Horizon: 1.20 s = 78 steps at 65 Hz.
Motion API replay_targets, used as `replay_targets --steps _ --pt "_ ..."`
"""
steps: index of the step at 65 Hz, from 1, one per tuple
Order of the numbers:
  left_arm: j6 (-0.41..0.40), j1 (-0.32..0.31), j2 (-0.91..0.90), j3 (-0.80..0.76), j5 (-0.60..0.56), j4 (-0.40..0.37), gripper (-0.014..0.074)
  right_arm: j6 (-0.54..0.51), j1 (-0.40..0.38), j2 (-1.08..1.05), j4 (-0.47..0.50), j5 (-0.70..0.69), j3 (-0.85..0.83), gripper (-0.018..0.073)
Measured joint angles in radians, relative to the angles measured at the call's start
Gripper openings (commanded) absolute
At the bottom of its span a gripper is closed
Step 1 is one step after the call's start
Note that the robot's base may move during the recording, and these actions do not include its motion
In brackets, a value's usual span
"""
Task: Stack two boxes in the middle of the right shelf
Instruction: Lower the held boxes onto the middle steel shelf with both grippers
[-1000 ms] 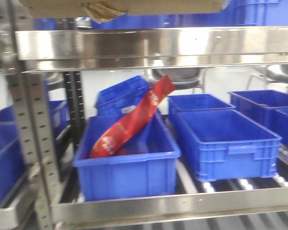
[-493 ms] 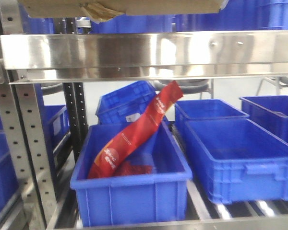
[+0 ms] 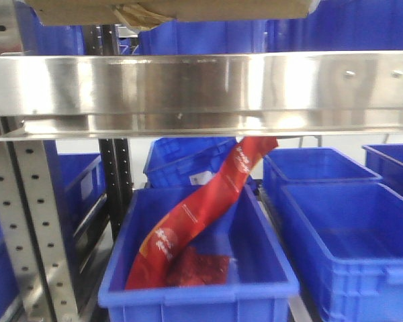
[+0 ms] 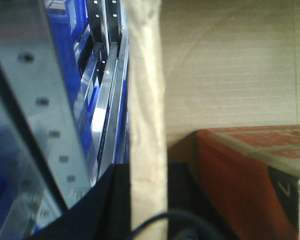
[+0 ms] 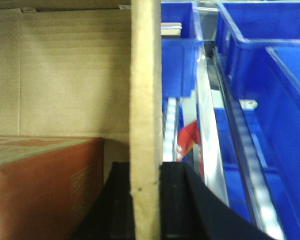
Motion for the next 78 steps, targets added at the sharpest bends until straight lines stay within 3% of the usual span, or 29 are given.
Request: replay_targets --steps 78 --pt "0.0 0.0 0.0 0.0 0.0 0.002 -0.0111 0.0 0.0 0.0 0.0 -0.002 0.0 -0.0154"
